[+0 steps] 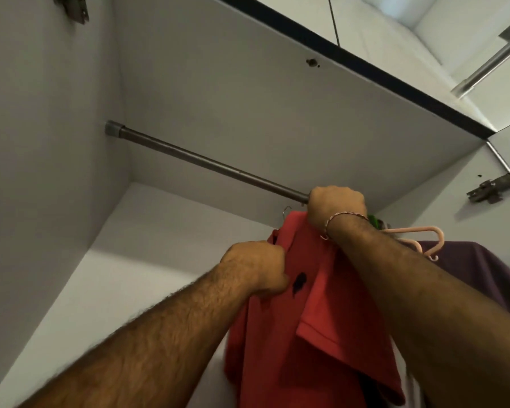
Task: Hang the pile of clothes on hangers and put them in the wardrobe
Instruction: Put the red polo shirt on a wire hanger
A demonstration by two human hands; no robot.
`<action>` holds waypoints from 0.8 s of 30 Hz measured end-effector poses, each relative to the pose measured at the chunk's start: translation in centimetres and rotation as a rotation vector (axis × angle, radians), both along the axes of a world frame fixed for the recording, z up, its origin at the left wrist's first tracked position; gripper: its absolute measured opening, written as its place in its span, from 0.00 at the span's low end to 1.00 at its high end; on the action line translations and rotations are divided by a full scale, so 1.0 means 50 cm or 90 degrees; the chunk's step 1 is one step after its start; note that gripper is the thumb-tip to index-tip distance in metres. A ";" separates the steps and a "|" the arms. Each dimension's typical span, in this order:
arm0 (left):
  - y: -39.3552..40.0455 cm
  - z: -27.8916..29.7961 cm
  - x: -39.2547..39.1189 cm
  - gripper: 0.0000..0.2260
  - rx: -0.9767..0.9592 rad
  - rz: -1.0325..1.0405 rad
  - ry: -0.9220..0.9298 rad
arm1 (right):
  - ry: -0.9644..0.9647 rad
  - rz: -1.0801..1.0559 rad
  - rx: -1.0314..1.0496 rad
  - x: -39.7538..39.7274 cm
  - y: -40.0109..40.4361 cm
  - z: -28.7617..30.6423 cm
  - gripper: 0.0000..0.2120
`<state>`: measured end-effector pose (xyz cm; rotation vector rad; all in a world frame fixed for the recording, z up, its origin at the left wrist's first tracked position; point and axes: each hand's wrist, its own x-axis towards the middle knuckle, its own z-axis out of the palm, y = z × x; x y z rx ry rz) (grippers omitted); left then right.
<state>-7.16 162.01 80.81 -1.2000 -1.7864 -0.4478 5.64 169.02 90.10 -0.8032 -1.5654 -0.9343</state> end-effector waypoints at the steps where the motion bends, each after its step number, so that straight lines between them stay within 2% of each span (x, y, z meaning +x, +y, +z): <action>1: 0.005 0.007 -0.002 0.21 0.008 -0.005 -0.001 | 0.013 0.006 0.004 0.001 0.008 0.010 0.09; 3: 0.017 0.024 -0.003 0.20 0.037 -0.027 -0.015 | 0.044 0.020 0.005 0.008 0.020 0.029 0.09; 9: 0.060 0.047 -0.012 0.24 0.066 -0.086 -0.085 | 0.080 0.049 0.040 0.040 0.038 0.019 0.10; 12: 0.098 0.046 -0.007 0.30 0.067 -0.144 -0.131 | 0.069 0.038 0.039 0.066 0.055 -0.005 0.13; 14: 0.123 0.040 0.000 0.36 0.055 -0.173 -0.140 | 0.060 0.012 0.038 0.080 0.069 -0.017 0.14; 20: 0.191 0.025 0.018 0.30 0.023 -0.205 -0.150 | 0.024 -0.082 0.019 0.100 0.098 -0.020 0.16; 24: 0.199 0.013 0.026 0.35 0.001 -0.234 -0.189 | 0.014 -0.116 -0.021 0.135 0.123 -0.013 0.15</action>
